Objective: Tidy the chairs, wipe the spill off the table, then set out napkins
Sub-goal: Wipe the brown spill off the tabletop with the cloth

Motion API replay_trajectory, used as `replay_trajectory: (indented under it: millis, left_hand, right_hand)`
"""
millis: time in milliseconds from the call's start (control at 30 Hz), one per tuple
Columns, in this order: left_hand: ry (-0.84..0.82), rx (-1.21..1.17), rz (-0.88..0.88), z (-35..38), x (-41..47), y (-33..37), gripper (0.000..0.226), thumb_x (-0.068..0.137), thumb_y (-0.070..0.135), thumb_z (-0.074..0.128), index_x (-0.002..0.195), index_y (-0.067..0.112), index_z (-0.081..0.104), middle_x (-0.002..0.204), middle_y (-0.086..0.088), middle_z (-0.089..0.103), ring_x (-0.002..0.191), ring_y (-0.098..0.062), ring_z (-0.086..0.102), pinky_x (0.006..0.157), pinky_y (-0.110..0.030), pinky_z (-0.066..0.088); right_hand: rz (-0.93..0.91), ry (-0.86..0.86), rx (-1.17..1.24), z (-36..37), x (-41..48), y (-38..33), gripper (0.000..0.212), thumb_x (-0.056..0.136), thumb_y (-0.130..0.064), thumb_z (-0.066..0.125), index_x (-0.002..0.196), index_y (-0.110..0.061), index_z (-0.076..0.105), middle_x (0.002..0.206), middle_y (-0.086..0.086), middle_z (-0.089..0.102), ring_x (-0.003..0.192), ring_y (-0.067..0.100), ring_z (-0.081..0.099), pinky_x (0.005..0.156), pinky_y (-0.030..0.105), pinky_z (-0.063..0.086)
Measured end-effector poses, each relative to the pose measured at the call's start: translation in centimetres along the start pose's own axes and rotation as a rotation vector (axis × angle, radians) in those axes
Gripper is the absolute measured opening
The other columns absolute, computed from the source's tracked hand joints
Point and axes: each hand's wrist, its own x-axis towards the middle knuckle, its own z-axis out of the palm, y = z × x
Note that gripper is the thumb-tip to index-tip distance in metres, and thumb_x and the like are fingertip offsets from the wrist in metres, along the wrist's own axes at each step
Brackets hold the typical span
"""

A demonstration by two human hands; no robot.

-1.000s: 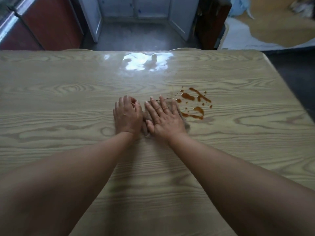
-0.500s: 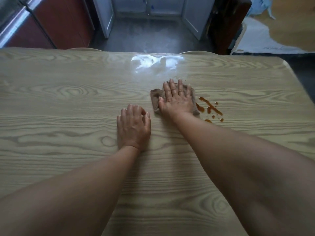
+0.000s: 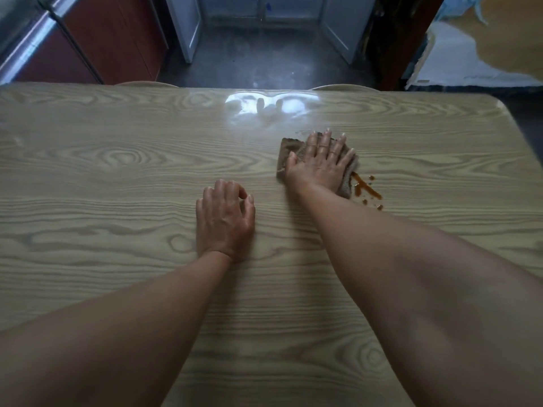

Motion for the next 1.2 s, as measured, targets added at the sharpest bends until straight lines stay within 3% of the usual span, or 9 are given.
replay_trajectory:
  millis: [667, 1200]
  left_hand:
    - [0.004, -0.037, 0.058, -0.6, -0.6, 0.2, 0.03, 0.088, 0.041, 0.037, 0.092, 0.016, 0.054, 0.1, -0.012, 0.054, 0.096, -0.034, 0.05, 0.081, -0.044, 0.038]
    - [-0.027, 0.013, 0.07, -0.6, -0.5, 0.3, 0.027, 0.088, 0.041, 0.037, 0.092, 0.019, 0.053, 0.099, -0.008, 0.054, 0.096, -0.032, 0.05, 0.084, -0.043, 0.04]
  right_hand:
    - [-0.311, 0.041, -0.102, 2.9, -11.6, 5.8, 0.069, 0.098, -0.05, 0.017, 0.154, -0.018, -0.009, 0.16, 0.01, -0.019, 0.146, 0.032, -0.022, 0.116, 0.053, -0.013]
    - [-0.262, -0.008, -0.124, 0.5, -2.7, 3.7, 0.066, 0.099, -0.047, 0.016, 0.155, -0.02, -0.006, 0.162, 0.004, -0.015, 0.147, 0.029, -0.019, 0.118, 0.05, -0.011]
